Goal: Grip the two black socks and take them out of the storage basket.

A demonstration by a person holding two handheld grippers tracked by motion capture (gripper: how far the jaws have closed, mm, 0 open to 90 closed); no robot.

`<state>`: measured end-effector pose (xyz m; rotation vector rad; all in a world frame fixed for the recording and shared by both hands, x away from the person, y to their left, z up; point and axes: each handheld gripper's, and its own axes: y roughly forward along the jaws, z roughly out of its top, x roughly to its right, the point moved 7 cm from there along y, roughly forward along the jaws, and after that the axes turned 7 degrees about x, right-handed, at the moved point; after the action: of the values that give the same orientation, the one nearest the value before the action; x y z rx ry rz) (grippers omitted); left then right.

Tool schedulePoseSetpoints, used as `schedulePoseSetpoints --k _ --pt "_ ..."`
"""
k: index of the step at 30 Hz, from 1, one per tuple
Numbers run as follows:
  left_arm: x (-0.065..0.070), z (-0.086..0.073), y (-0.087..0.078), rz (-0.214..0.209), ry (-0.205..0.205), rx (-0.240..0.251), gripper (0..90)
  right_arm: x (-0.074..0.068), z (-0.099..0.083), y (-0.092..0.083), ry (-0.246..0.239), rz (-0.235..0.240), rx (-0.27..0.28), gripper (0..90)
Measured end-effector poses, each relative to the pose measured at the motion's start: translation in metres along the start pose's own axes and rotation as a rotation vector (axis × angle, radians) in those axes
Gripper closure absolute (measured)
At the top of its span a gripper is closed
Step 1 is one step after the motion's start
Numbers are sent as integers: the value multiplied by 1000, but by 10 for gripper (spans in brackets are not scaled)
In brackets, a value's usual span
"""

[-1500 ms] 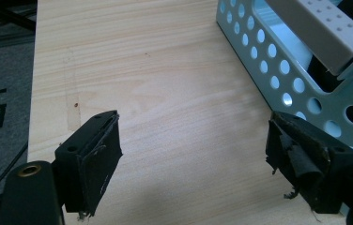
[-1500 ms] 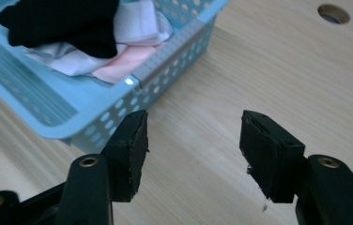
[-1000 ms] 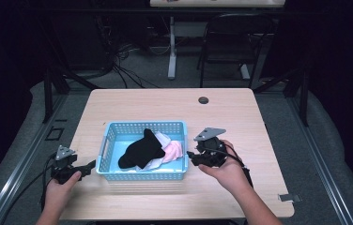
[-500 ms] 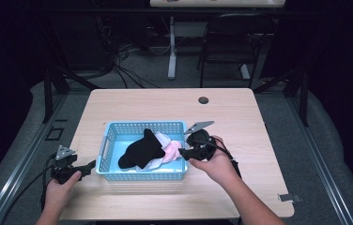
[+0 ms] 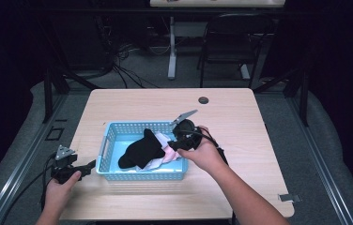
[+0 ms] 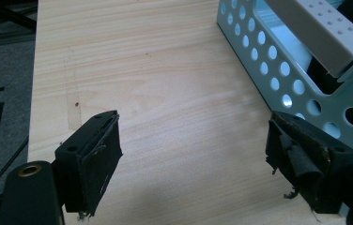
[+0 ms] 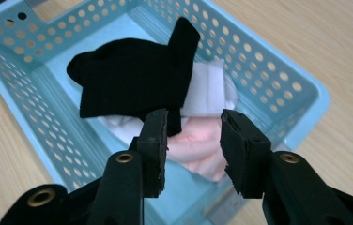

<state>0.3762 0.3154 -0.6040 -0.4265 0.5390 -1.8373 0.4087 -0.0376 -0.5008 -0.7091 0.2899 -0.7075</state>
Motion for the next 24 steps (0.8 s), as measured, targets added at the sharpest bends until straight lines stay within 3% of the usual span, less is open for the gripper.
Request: schedulePoseSetpoints --k 4,9,24 --pt "0 0 0 0 -1 -1 183 -6 20 15 -41 10 -23 634" --pt "-1 0 0 1 -2 -3 183 -10 33 34 -34 22 -36 646" --pt "-1 0 1 0 -6 -3 182 -5 38 88 -15 15 -105 642"
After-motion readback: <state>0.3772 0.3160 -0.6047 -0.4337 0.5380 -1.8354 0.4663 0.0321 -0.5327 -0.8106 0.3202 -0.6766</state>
